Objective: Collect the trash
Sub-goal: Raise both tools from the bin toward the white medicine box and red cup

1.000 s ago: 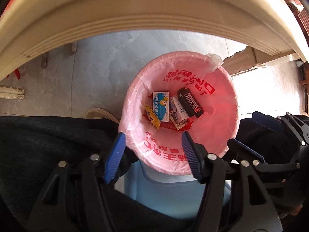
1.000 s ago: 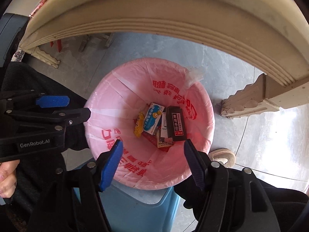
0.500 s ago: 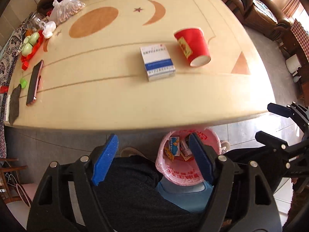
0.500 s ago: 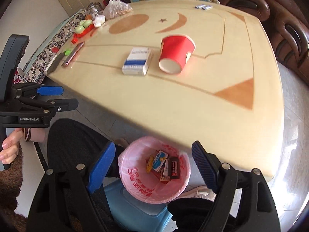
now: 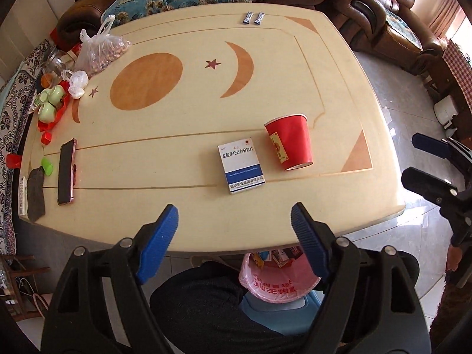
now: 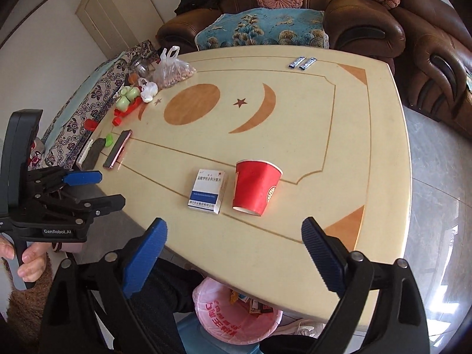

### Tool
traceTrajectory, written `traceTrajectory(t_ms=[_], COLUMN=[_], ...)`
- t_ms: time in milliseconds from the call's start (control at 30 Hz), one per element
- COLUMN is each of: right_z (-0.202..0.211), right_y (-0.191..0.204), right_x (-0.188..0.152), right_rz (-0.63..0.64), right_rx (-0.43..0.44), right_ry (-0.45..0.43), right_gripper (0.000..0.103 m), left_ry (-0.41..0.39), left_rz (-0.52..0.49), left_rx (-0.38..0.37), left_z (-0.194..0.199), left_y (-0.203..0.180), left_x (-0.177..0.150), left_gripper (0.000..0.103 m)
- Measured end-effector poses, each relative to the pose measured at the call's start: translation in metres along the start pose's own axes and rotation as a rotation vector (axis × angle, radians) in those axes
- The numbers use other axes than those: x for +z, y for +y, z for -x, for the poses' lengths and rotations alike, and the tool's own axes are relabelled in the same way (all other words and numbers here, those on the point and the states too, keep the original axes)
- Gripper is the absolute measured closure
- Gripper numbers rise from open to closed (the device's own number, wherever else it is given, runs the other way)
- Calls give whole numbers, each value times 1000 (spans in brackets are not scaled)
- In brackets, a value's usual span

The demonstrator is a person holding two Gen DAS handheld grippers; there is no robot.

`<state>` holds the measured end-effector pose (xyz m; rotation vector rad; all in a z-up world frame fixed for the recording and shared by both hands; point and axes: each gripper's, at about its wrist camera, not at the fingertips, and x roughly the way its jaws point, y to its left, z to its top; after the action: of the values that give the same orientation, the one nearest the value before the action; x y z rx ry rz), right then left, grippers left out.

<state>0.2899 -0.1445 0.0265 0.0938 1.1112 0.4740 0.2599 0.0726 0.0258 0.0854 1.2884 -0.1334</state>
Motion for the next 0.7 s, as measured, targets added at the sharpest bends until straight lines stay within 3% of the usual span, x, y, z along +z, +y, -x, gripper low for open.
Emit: traceTrajectory(t_ms=[333, 700], right_z=[-46, -125], right_y=[-13, -21], right_x=[16, 23], right_rz=[-19, -30], right_rx=[7, 8], right_ry=[61, 179], right_gripper=[12, 12], left_ry=[95, 185], left_rz=[15, 40], left_rx=[-9, -55], left_z=[-58, -122], left_y=[2, -5], left_x=[22, 37], left_gripper=[26, 26])
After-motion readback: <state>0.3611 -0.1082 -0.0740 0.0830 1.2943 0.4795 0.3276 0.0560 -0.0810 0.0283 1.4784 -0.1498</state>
